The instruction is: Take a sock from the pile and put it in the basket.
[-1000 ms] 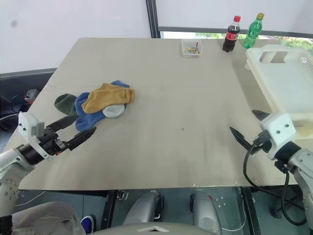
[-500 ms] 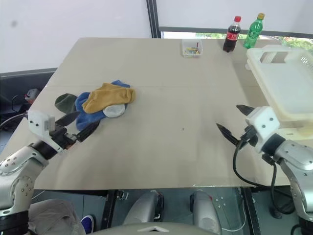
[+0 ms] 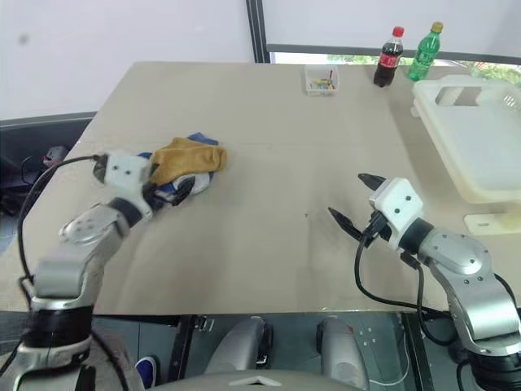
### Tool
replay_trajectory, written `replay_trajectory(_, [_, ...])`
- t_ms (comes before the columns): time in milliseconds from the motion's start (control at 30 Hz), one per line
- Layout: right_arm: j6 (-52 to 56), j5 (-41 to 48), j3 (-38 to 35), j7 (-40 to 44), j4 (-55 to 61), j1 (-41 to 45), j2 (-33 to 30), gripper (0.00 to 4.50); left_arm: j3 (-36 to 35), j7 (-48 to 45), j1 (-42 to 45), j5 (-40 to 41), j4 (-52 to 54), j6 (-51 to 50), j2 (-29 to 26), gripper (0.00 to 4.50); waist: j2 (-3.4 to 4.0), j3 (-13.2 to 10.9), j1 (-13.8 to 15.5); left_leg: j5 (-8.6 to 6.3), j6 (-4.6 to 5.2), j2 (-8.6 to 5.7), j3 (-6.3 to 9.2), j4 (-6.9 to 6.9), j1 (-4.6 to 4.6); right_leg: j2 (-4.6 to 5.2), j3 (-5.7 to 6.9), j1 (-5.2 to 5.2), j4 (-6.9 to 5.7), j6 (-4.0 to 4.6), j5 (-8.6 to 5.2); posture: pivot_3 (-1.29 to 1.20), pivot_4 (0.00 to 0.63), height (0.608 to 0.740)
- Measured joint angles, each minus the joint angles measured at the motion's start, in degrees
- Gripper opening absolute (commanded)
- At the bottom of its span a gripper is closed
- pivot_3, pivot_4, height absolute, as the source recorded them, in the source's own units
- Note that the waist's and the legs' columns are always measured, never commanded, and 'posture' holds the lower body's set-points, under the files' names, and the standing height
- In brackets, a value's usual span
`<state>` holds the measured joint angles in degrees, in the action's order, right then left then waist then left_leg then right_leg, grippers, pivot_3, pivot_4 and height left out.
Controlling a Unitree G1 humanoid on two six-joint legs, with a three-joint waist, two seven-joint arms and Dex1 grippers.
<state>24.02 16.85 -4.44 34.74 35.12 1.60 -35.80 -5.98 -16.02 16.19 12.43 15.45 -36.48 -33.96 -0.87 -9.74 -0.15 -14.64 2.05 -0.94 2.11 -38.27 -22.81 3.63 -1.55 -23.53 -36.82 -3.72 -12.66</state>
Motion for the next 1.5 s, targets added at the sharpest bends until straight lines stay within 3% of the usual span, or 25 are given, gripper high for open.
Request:
replay_trajectory(100, [-2.2,-0.4,0.7,1.4,0.3,0.0,-0.3,4.45,4.9,4.3,5.4,-4.1,0.1,-4.8,3.6,4.50,-0.01,0.0,0.0,0.00,0.00,-0.02,0.00,0.00,-0.01,0.00,0.00,-0.01,0.00,-0.01,0.00,0.00,0.150,0.740])
replay_trajectory(300, [-4.5,-0.4,1.3,2.4,0.7,0.6,-0.3,4.45,8.3,9.0,11.0,-7.7,-4.4,-10.4,10.3,4.50,-0.03,0.0,-0.5,0.00,0.00,-0.02,0.03,-0.01,0.01,-0.03,0.00,-0.02,-0.06,-0.01,0.00,0.00,0.150,0.740])
replay_trajectory(400, [-4.7,-0.5,1.3,2.4,0.7,0.7,-0.2,4.50,8.4,11.2,12.9,-9.2,-8.0,-11.9,12.6,3.65,-0.04,0.0,-0.4,0.00,0.00,-0.03,0.04,-0.03,0.01,-0.04,0.01,-0.01,-0.08,-0.01,0.00,0.00,0.150,0.740])
replay_trajectory(533, [-4.9,-0.8,1.3,2.4,0.7,0.7,-0.2,4.50,8.9,13.1,15.0,-11.4,-9.7,-13.4,14.9,1.89,-0.06,0.0,-0.3,0.00,0.00,-0.07,0.05,-0.03,-0.02,0.00,0.01,-0.01,-0.08,-0.01,0.01,0.00,0.150,0.740])
replay_trajectory(967, [-6.7,-1.3,1.3,2.3,0.2,-0.1,-0.2,4.50,8.8,16.5,16.4,-15.8,-10.9,-17.2,18.2,1.89,-0.06,0.0,-0.2,0.01,-0.01,-0.08,0.07,-0.04,-0.02,0.01,0.01,-0.01,-0.09,-0.02,0.01,0.00,0.150,0.740])
replay_trajectory(1167, [-6.8,-1.7,1.3,2.3,-0.2,-0.1,-0.2,4.50,8.8,16.5,17.0,-16.6,-12.6,-16.3,18.6,0.04,-0.06,0.0,-0.2,0.01,-0.01,-0.09,0.07,-0.04,-0.02,0.02,0.01,-0.02,-0.09,-0.02,0.01,0.00,0.150,0.740])
replay_trajectory(1367, [-6.8,-2.4,1.3,2.1,-0.2,0.0,-0.2,4.50,8.7,15.8,16.9,-16.8,-12.7,-15.3,18.8,0.04,-0.06,0.0,-0.2,0.01,-0.02,-0.09,0.07,-0.04,-0.02,0.03,0.01,-0.02,-0.09,-0.02,0.01,0.00,0.150,0.740])
replay_trajectory(1500, [-6.8,-2.5,1.2,1.8,-0.2,0.0,-0.2,4.50,8.2,11.2,14.1,-14.3,-6.8,-15.6,17.7,0.04,-0.06,0.0,-0.4,0.01,-0.02,-0.07,0.06,-0.04,-0.02,0.06,0.00,-0.03,-0.10,-0.01,0.01,0.00,0.150,0.740])
